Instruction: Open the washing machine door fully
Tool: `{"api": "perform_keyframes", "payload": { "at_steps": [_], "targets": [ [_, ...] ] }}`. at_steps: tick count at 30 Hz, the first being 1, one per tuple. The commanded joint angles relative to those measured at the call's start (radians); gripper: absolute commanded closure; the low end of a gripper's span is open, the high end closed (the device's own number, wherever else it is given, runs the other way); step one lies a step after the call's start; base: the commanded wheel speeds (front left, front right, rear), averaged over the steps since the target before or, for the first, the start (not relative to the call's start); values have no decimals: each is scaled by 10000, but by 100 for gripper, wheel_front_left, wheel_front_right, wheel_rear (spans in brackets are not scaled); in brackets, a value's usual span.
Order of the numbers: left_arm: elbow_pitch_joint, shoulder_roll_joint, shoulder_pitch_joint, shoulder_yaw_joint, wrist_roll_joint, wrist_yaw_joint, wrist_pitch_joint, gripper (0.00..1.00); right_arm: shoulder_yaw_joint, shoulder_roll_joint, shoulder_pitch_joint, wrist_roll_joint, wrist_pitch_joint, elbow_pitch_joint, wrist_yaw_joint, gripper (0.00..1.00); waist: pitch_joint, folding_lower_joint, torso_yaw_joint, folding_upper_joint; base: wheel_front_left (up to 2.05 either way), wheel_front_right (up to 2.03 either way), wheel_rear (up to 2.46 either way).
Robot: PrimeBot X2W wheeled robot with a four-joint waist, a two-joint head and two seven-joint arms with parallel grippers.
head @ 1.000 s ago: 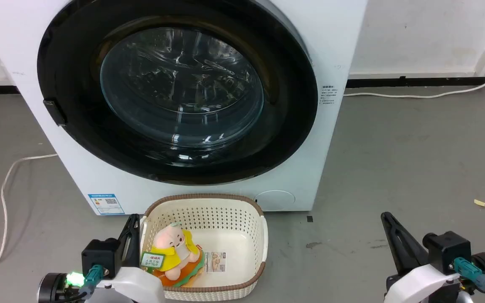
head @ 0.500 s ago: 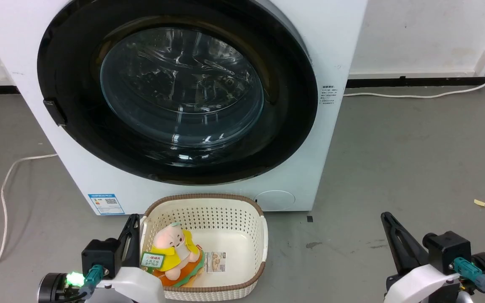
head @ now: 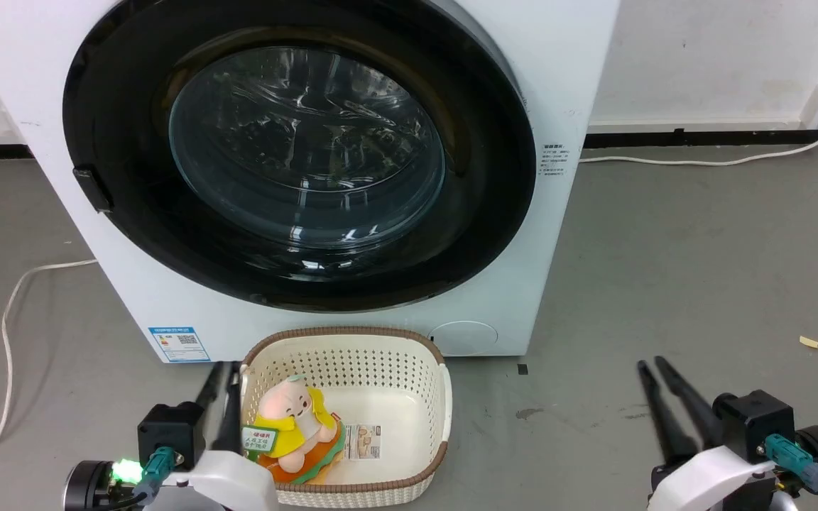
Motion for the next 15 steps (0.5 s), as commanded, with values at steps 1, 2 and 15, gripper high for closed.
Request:
{"api": "perform_keyframes", "payload": {
  "at_steps": [1, 2, 15],
  "targets": [
    [2, 0, 0, 3, 0, 0, -1, 0, 4, 0, 1, 2, -1, 2, 0, 0, 0, 0, 0, 0, 0, 0, 0],
    [2, 0, 0, 1, 0, 0, -1, 0, 4, 0, 1, 2, -1, 2, 0, 0, 0, 0, 0, 0, 0, 0, 0],
    [-56, 1, -2, -135, -85, 70, -252, 0, 21, 3, -68, 272, -252, 8, 1, 0, 45, 0, 12, 0, 0, 0, 0]
  ]
}}
